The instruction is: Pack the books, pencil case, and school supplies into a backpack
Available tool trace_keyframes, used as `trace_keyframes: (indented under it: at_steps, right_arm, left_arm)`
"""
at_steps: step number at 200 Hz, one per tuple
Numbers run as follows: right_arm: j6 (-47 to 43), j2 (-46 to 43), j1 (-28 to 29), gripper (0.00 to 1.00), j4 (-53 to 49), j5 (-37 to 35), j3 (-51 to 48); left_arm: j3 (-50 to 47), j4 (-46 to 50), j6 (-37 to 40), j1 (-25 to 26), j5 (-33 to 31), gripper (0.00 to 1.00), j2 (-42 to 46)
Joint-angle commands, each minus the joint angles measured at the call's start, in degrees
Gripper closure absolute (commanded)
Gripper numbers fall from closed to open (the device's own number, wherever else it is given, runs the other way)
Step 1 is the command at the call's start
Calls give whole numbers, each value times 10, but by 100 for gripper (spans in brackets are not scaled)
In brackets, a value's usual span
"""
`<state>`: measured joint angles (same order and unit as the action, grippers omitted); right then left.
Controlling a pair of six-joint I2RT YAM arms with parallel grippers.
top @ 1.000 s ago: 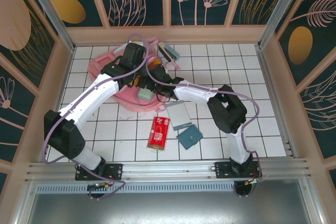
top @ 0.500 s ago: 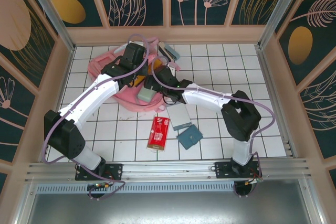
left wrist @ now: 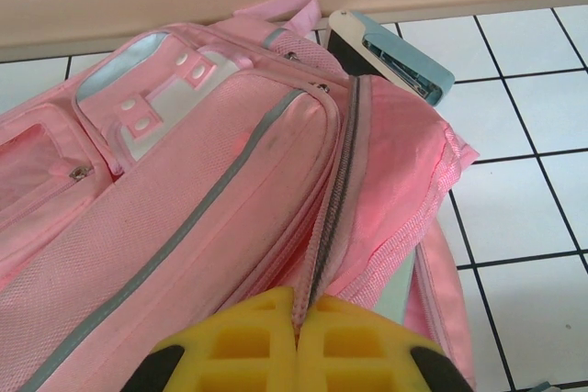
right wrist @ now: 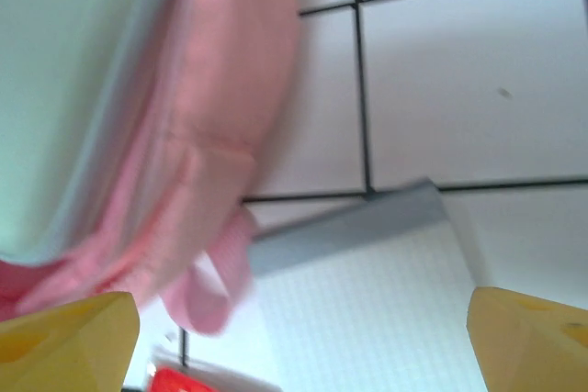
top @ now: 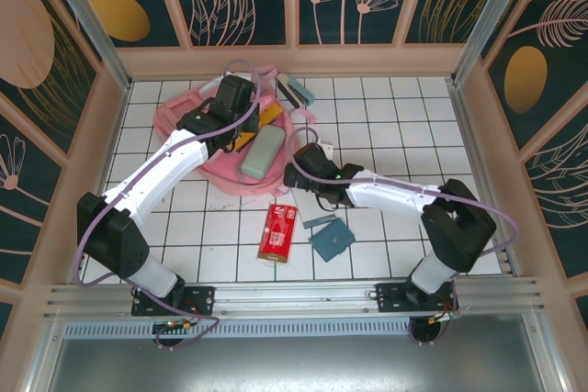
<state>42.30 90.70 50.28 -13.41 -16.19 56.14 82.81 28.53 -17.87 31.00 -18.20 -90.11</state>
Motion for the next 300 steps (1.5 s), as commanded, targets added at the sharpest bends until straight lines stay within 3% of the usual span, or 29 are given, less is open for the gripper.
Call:
trace_keyframes:
  at_steps: [1, 29, 65, 157, 213, 300]
  right_arm:
    - [-16, -37, 8, 8, -23, -13, -41]
    - [-51, -41, 13, 6, 3, 47, -86]
    - [-80, -40, 38, 1, -23, 22, -103]
    - [-111, -47, 64, 1, -29, 25, -159]
    - [-138, -1, 73, 1, -35, 9, -136]
    - [-120, -55, 93, 1, -69, -22, -108]
  left_arm:
    - [5, -44, -10, -4, -1, 96, 11]
    - [4, -45, -10, -5, -4, 96, 14]
    - [2, -45, -10, -5, -2, 96, 13]
    - [1, -45, -12, -5, 4, 95, 10]
    - [0, -45, -12, -5, 4, 95, 10]
    - [1, -45, -12, -5, 4, 95, 7]
